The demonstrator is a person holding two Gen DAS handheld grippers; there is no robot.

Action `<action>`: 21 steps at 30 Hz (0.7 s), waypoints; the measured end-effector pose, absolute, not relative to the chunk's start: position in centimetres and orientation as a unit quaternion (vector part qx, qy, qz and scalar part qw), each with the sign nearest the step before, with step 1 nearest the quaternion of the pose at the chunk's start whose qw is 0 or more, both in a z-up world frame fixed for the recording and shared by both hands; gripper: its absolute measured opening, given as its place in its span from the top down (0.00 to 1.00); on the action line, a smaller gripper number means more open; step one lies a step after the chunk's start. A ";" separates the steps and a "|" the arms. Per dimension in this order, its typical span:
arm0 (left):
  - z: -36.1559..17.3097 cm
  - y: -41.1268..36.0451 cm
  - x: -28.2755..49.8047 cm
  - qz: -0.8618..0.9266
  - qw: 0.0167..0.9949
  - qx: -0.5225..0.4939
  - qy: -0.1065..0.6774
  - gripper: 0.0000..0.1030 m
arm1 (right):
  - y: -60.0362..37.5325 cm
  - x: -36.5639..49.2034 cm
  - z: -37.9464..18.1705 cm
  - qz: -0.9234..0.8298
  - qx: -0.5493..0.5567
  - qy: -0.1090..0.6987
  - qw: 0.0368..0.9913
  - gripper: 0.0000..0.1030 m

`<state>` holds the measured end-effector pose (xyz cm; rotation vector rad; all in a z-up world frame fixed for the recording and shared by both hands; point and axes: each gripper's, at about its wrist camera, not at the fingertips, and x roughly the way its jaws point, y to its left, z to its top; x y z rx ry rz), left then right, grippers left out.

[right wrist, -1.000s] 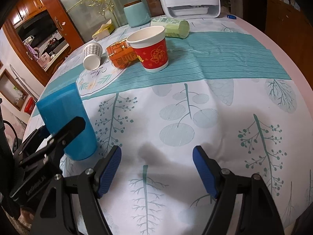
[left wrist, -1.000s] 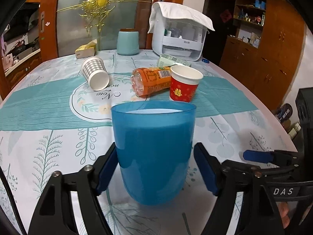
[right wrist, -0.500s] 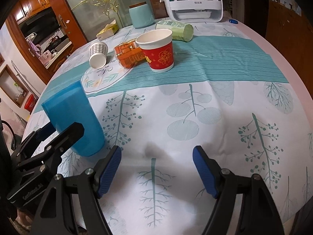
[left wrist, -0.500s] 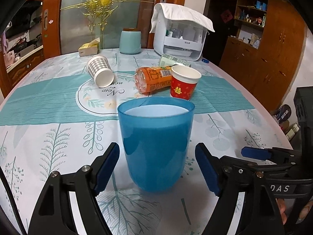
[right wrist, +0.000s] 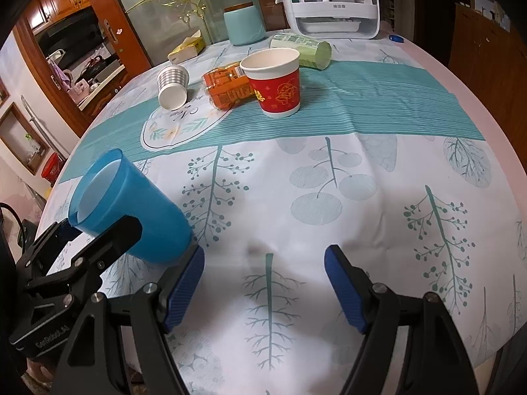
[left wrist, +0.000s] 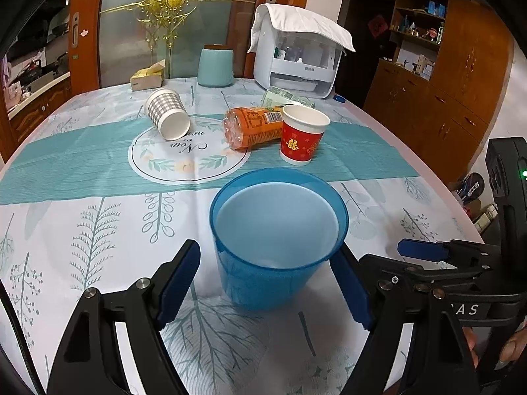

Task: Flip cup upright
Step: 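Set the blue cup down on the table and open the left tool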

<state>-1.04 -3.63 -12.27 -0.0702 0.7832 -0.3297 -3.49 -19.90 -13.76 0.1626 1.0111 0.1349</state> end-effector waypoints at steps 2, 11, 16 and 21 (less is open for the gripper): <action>-12.0 -3.5 -1.4 -0.161 0.910 -0.033 0.380 0.23 | -19.8 -3.7 -13.6 0.065 0.078 0.483 0.870 0.26; -10.2 -3.0 -3.3 -0.157 0.919 -0.019 0.360 0.16 | -19.0 -4.4 -12.9 0.069 0.071 0.482 0.871 0.26; -9.0 -2.7 -4.3 -0.146 0.925 -0.010 0.350 0.15 | -18.5 -5.2 -12.2 0.072 0.069 0.475 0.874 0.26; -7.7 -2.4 -4.9 -0.126 0.927 0.002 0.355 0.12 | -18.2 -6.1 -11.1 0.077 0.067 0.465 0.879 0.26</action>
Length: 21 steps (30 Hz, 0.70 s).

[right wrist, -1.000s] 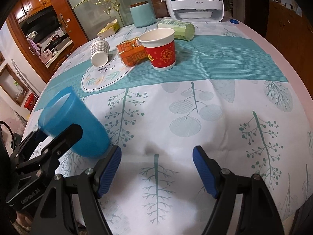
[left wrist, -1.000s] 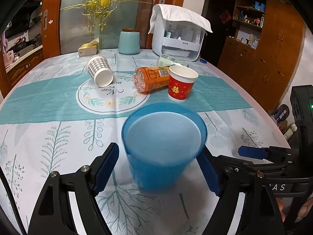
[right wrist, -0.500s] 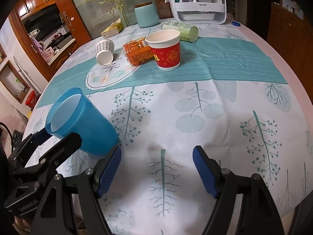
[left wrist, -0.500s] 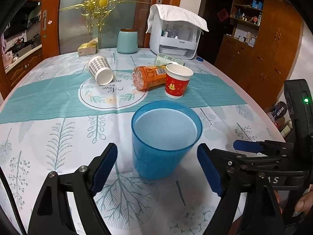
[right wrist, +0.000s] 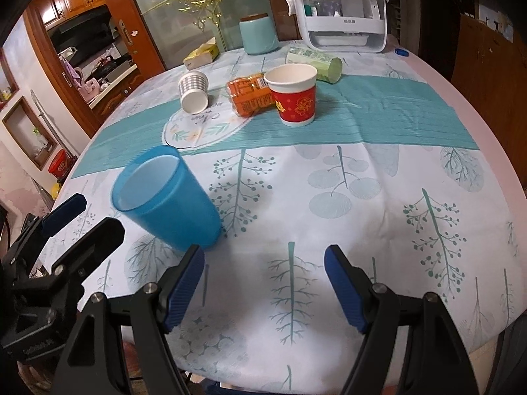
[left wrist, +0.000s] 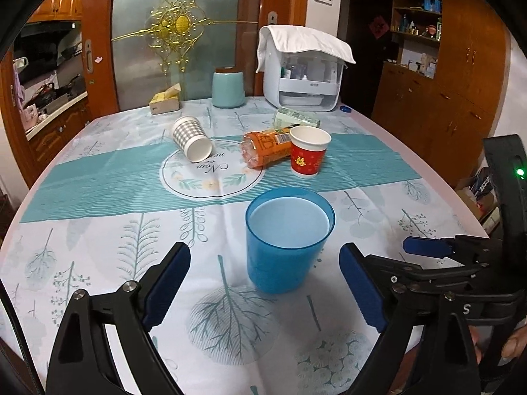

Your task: Flip cup upright

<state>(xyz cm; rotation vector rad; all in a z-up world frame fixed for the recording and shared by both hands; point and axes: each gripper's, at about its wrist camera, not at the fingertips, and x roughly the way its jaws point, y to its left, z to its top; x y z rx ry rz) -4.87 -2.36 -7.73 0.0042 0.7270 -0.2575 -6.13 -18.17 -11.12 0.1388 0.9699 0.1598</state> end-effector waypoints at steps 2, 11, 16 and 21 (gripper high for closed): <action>-7.2 -2.2 -5.1 -0.123 0.925 -0.002 0.361 0.12 | -18.0 -6.6 -10.6 0.080 0.065 0.459 0.882 0.26; -5.1 -1.7 -6.4 -0.096 0.923 -0.019 0.372 0.11 | -17.7 -8.2 -8.4 0.087 0.071 0.431 0.895 0.26; -4.4 -1.3 -6.5 -0.085 0.915 -0.036 0.392 0.11 | -17.7 -8.7 -7.4 0.093 0.085 0.418 0.900 0.26; -3.6 -0.9 -6.8 -0.073 0.910 -0.055 0.405 0.11 | -17.8 -9.3 -6.2 0.092 0.088 0.402 0.907 0.26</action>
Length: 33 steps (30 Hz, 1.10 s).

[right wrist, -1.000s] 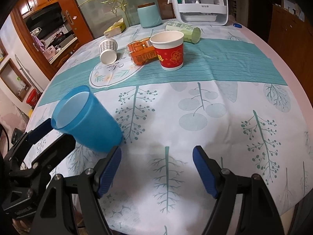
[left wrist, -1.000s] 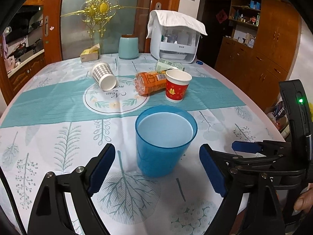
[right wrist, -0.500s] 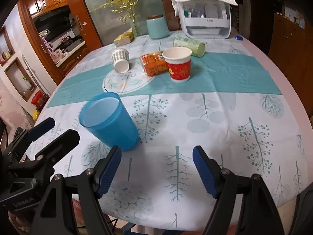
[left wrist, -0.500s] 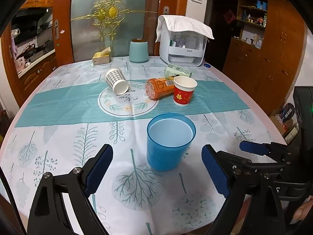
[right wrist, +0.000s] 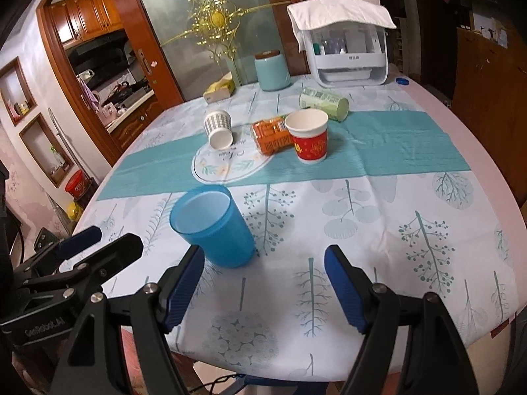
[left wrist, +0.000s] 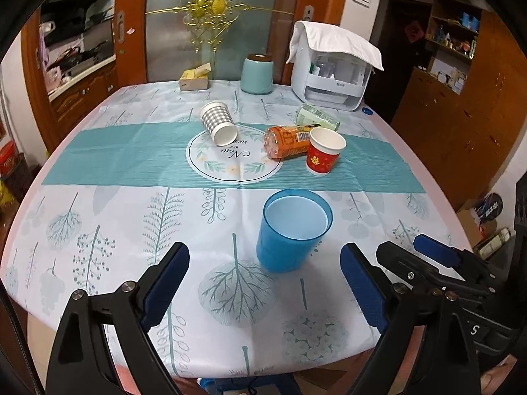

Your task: Flip cup upright

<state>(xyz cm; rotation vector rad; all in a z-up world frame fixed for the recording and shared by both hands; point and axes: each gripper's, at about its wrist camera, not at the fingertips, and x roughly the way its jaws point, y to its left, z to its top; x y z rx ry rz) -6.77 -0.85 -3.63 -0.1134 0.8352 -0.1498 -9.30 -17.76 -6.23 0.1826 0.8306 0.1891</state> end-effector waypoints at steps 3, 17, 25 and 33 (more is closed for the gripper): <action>-3.2 -0.8 -7.2 -0.062 0.911 -0.055 0.405 0.10 | -17.6 -9.9 -5.5 0.087 0.082 0.393 0.912 0.26; -0.4 -0.7 -9.0 -0.040 0.919 -0.045 0.389 0.08 | -17.3 -11.6 -2.9 0.075 0.066 0.371 0.923 0.26; 0.0 -0.5 -8.3 -0.034 0.916 -0.043 0.397 0.06 | -17.0 -11.4 -2.4 0.064 0.058 0.371 0.925 0.26; -0.1 -0.2 -7.2 -0.031 0.913 -0.046 0.405 0.06 | -17.1 -11.2 -2.1 0.064 0.056 0.369 0.926 0.26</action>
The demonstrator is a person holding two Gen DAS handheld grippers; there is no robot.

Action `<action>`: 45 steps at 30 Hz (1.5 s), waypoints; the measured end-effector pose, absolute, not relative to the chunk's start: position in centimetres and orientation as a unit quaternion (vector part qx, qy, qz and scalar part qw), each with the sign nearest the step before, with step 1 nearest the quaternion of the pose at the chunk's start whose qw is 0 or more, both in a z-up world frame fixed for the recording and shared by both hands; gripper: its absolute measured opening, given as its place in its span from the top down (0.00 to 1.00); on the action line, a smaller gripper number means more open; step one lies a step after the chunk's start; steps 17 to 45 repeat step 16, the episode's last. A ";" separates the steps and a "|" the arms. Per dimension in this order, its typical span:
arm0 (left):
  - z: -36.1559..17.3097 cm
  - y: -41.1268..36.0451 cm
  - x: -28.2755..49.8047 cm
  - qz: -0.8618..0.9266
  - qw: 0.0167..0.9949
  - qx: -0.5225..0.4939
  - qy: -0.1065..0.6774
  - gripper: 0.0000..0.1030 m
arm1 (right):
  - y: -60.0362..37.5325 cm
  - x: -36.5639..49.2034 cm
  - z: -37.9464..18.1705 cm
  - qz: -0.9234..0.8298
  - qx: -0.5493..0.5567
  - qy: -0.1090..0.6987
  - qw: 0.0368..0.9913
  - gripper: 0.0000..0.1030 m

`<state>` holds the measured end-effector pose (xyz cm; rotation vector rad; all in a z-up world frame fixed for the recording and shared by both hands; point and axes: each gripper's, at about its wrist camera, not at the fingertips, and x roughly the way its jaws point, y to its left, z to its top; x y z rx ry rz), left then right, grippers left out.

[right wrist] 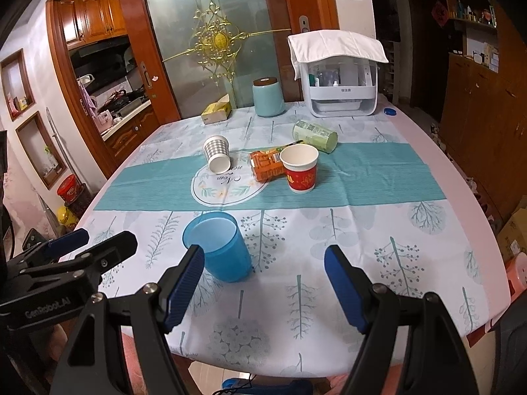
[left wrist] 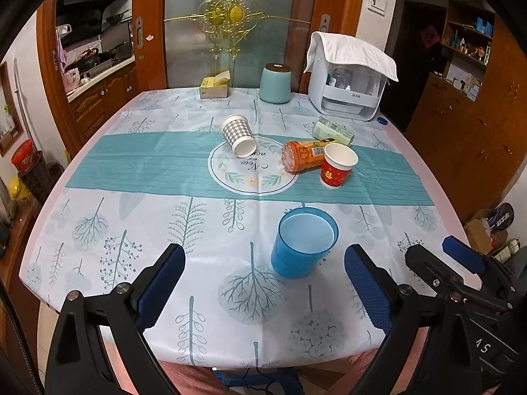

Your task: Flip cup upright

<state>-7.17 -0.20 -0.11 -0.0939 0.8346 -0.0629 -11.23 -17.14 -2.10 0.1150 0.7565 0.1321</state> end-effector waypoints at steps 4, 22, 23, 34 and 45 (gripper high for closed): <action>-0.2 -0.2 -6.6 -0.030 0.912 -0.043 0.406 0.06 | -17.0 -10.6 -2.2 0.065 0.056 0.373 0.924 0.26; -2.2 0.8 -3.6 -0.029 0.901 -0.042 0.431 0.06 | -16.5 -7.5 -3.7 0.071 0.055 0.398 0.913 0.26; -2.2 0.8 -3.6 -0.029 0.901 -0.042 0.431 0.06 | -16.5 -7.5 -3.7 0.071 0.055 0.398 0.913 0.26; -2.2 0.8 -3.6 -0.029 0.901 -0.042 0.431 0.06 | -16.5 -7.5 -3.7 0.071 0.055 0.398 0.913 0.26; -2.2 0.8 -3.6 -0.029 0.901 -0.042 0.431 0.06 | -16.5 -7.5 -3.7 0.071 0.055 0.398 0.913 0.26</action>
